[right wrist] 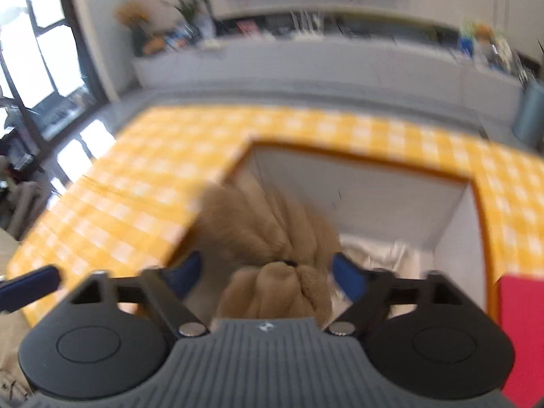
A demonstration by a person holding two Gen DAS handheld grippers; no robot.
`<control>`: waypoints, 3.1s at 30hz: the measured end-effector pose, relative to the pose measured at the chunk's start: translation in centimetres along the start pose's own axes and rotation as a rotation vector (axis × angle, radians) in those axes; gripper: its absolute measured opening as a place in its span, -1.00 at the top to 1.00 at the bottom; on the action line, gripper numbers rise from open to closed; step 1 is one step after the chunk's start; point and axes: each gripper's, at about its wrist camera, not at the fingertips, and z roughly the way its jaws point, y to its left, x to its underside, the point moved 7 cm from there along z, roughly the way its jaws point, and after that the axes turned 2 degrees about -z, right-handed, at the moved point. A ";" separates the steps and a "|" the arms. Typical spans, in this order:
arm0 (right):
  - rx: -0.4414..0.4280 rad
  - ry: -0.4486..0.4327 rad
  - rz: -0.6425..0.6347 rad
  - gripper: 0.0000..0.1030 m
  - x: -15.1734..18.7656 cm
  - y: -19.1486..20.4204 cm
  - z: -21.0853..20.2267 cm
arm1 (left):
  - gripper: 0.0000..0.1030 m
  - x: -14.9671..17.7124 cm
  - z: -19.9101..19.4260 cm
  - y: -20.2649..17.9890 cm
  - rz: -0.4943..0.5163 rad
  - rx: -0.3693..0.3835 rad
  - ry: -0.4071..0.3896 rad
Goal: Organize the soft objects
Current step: 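Lower the cloth into the box and open the left gripper while the right drops the doll in, then move both grippers back to the white mesh bag and orange sponge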
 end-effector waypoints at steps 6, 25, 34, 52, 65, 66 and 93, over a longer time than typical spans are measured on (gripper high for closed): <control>0.035 -0.138 -0.105 -0.81 -2.3 0.2 -6.5 | -0.85 -0.6 -0.6 -0.2 -0.040 0.024 -0.017; 0.217 -0.287 -0.039 -0.83 -0.3 -10.4 -18.2 | -0.84 -0.2 -3.3 -5.4 0.086 0.078 -0.115; 0.297 -0.326 0.054 -0.86 2.0 -18.2 -21.0 | -0.84 0.6 -5.6 -8.8 0.137 0.243 -0.129; 0.542 -0.217 0.207 -0.87 9.1 -36.9 -20.9 | -0.84 2.6 -4.3 -22.3 0.394 0.338 -0.028; 0.572 -0.121 0.262 -0.87 14.2 -41.2 -18.6 | -0.84 0.4 3.0 -34.2 0.466 0.340 0.143; 0.576 -0.125 0.263 -0.87 14.2 -41.3 -18.7 | -0.84 0.3 3.8 -34.7 0.471 0.330 0.157; 0.490 -0.187 0.049 -0.91 13.7 -38.4 -10.3 | -0.83 -4.4 16.2 -37.3 0.138 0.522 0.100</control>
